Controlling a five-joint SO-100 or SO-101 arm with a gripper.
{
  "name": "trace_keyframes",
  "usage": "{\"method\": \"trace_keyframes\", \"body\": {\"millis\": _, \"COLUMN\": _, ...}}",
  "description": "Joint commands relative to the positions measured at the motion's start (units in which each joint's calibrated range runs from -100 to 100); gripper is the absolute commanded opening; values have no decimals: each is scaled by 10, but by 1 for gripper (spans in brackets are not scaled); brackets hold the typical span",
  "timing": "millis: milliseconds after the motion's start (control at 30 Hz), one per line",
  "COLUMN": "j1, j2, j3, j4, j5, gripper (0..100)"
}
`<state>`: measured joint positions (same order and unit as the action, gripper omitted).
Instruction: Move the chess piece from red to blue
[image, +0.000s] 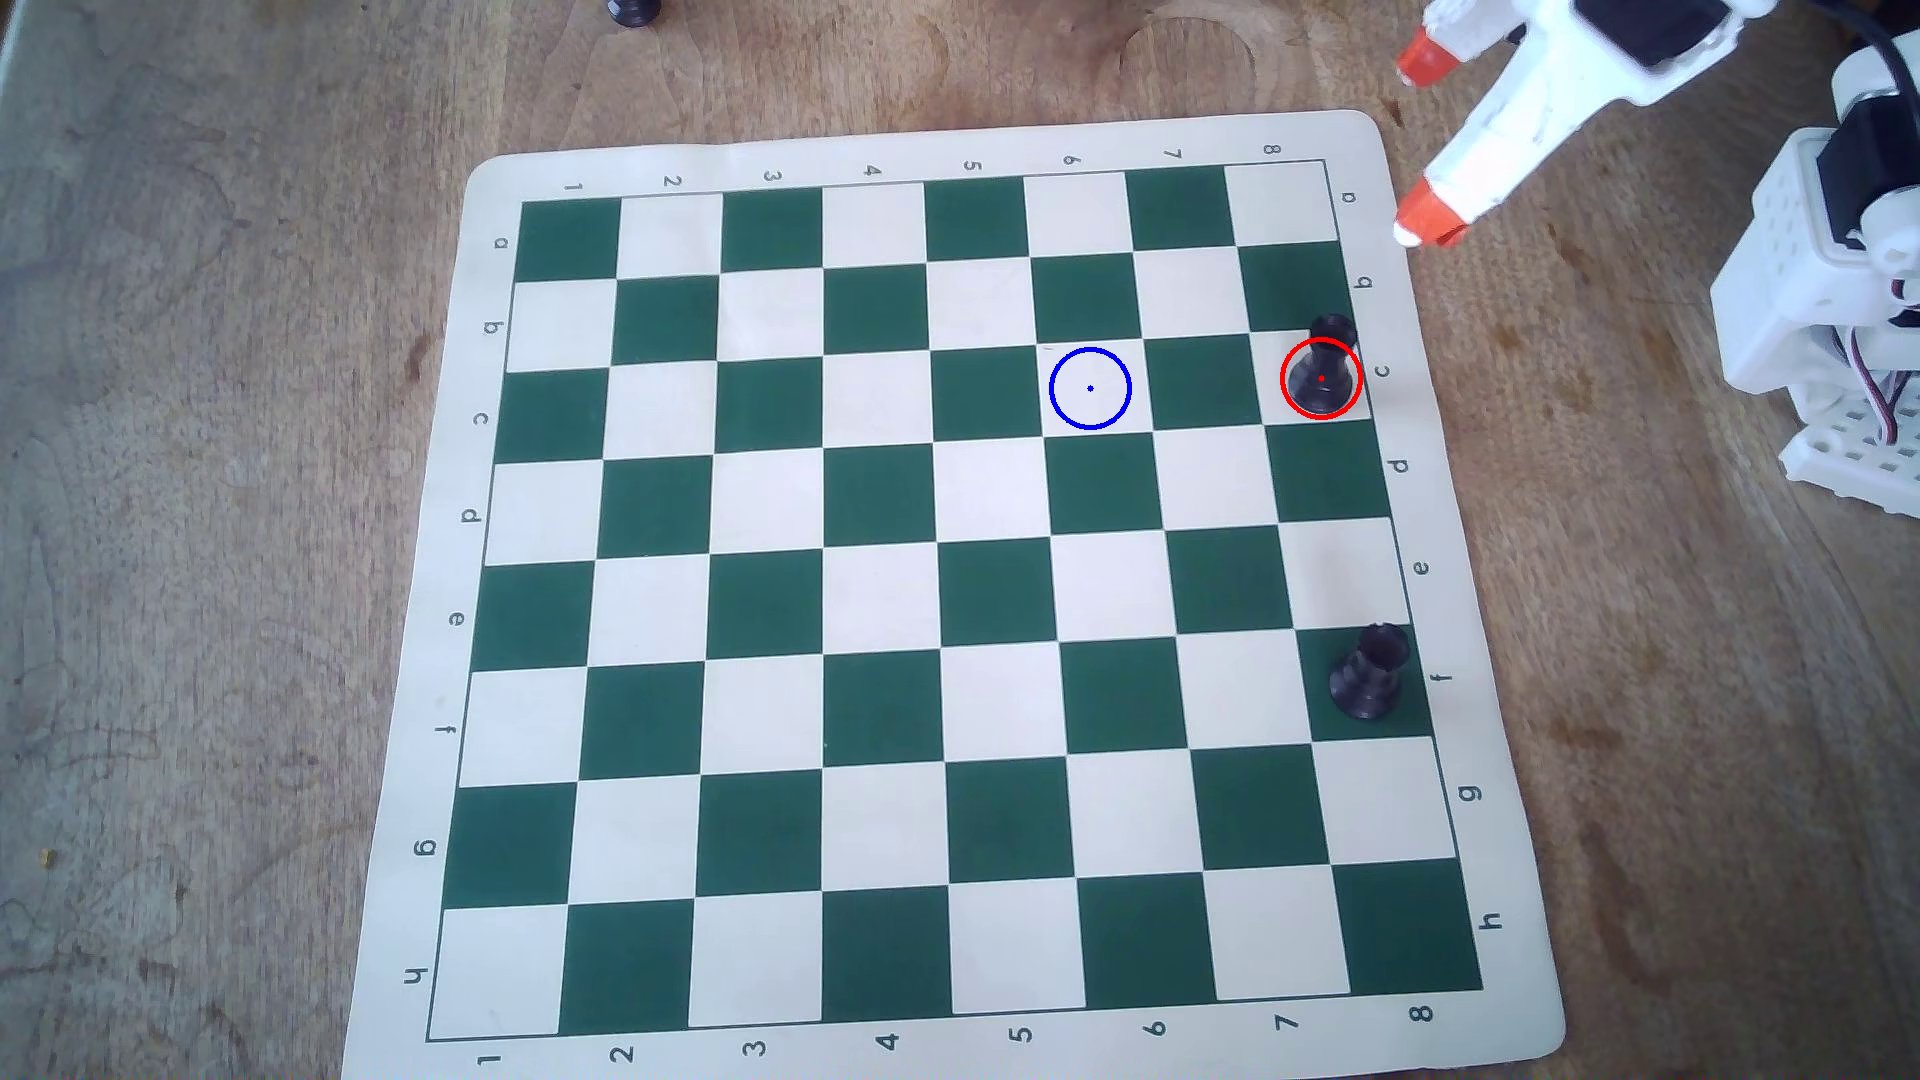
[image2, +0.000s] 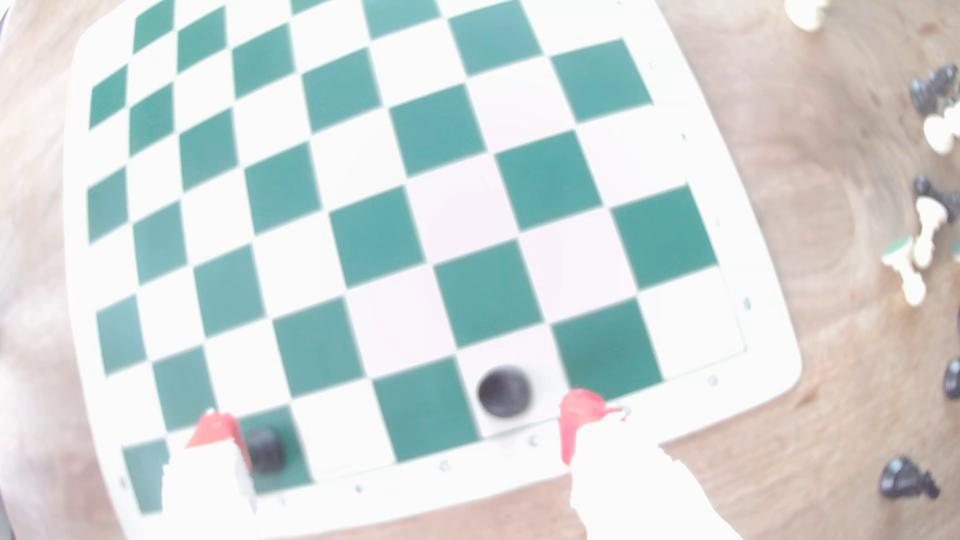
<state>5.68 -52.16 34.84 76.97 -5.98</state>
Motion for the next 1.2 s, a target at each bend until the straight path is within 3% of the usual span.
{"method": "trace_keyframes", "body": {"millis": 0, "j1": -7, "j2": 14, "j3": -30, "j4": 17, "j5": 7, "gripper": 37}}
{"method": "trace_keyframes", "body": {"millis": 267, "j1": -16, "j2": -6, "j3": -38, "j4": 144, "j5": 23, "gripper": 34}}
{"method": "trace_keyframes", "body": {"millis": 400, "j1": -21, "j2": -65, "j3": 70, "j4": 149, "j5": 21, "gripper": 32}}
{"method": "trace_keyframes", "body": {"millis": 600, "j1": -26, "j2": -74, "j3": 292, "j4": -67, "j5": -10, "gripper": 32}}
{"method": "trace_keyframes", "body": {"millis": 767, "j1": -26, "j2": -41, "j3": 372, "j4": -219, "j5": -25, "gripper": 33}}
{"method": "trace_keyframes", "body": {"millis": 933, "j1": -20, "j2": -20, "j3": 409, "j4": -289, "j5": -24, "gripper": 33}}
{"method": "trace_keyframes", "body": {"millis": 1167, "j1": -17, "j2": -1, "j3": 429, "j4": -306, "j5": -21, "gripper": 31}}
